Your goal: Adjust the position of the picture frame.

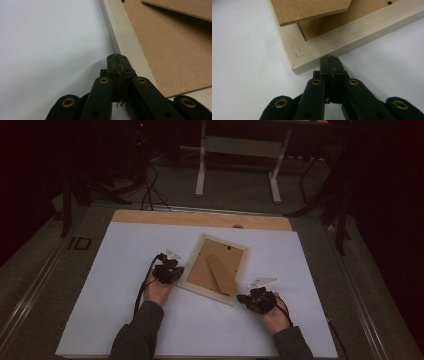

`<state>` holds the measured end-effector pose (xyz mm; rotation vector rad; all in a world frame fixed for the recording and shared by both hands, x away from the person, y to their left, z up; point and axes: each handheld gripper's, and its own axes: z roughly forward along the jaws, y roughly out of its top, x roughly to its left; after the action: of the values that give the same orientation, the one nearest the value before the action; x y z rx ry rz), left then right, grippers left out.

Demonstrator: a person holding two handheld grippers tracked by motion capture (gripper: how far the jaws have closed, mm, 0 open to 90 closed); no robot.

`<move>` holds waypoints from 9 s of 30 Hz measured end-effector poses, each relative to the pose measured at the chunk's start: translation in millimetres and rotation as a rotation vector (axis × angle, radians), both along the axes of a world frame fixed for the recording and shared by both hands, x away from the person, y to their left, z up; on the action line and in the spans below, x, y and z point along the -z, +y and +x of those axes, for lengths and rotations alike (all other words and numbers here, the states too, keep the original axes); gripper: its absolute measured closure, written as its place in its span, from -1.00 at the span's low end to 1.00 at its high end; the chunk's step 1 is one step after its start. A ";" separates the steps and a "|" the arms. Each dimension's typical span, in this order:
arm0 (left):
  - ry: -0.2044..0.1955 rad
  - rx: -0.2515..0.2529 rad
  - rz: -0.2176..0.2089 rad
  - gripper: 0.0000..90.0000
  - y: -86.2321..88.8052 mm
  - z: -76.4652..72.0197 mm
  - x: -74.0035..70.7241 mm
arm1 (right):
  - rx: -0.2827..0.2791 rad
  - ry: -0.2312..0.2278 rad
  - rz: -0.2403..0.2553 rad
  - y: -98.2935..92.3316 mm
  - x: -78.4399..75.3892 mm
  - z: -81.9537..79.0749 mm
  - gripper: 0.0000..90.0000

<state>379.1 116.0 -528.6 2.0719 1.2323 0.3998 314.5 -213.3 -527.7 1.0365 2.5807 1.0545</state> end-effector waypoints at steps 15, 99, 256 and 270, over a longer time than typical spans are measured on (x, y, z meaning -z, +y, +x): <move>0.029 -0.037 -0.004 1.00 19.0 10.4 1.3 | -0.114 -0.016 0.005 29.4 1.7 -11.6 1.00; -0.064 0.114 -0.029 1.00 13.0 -93.7 6.1 | 0.347 -0.082 0.044 -16.6 -12.7 124.5 0.97; 0.028 -0.080 -0.108 1.00 43.7 -19.8 8.4 | 0.224 -0.034 -0.011 -11.5 0.5 46.8 1.00; 0.035 -0.071 -0.116 1.00 46.0 -28.3 8.6 | 0.215 -0.048 -0.022 -9.0 0.9 40.5 1.00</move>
<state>350.8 162.0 -537.2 1.9489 1.3220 0.3180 355.0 -222.3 -528.6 1.2340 2.3731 0.9829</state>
